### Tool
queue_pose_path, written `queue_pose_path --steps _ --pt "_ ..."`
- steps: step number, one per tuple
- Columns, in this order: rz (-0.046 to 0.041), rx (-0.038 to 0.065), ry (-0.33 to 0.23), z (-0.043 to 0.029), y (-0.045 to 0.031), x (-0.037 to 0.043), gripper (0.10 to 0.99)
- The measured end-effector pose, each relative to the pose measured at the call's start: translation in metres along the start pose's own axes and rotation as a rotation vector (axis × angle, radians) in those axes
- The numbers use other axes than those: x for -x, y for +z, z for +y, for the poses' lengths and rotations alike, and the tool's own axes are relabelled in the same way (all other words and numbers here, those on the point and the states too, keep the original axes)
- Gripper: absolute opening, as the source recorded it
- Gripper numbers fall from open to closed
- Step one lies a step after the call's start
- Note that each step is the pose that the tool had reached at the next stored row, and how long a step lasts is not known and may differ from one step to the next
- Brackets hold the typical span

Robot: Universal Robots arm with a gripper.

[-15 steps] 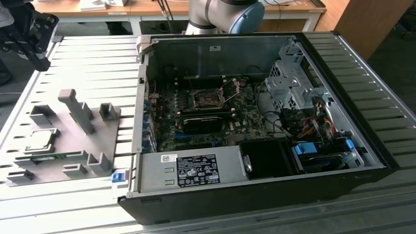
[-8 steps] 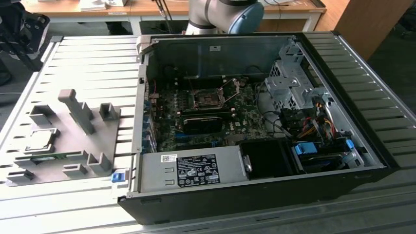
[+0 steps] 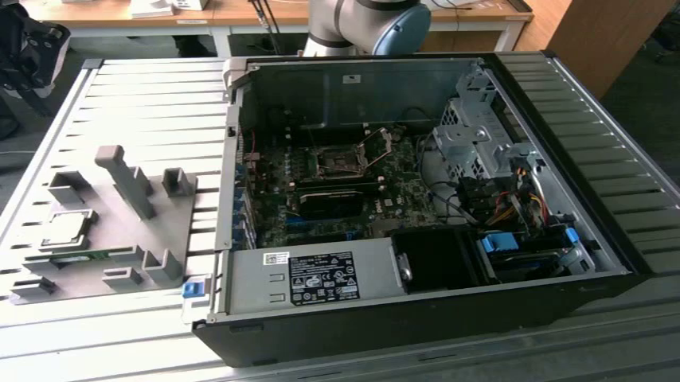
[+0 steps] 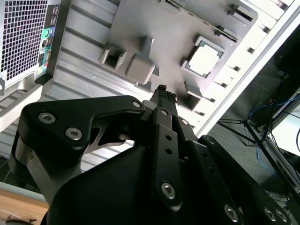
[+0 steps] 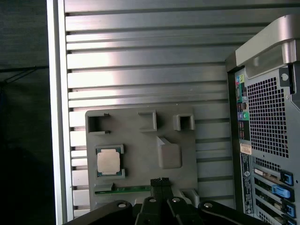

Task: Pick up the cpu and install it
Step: 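Reach for the cpu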

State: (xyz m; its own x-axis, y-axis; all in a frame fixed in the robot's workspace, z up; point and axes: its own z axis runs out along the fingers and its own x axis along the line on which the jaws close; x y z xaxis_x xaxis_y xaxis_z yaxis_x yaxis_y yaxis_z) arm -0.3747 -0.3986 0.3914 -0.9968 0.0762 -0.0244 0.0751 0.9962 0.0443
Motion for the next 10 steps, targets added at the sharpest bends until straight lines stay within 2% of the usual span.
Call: queue_pose_path --steps 10 --pt "-0.0001 0.0 0.0 -0.001 -0.0001 -0.0126 0.106"
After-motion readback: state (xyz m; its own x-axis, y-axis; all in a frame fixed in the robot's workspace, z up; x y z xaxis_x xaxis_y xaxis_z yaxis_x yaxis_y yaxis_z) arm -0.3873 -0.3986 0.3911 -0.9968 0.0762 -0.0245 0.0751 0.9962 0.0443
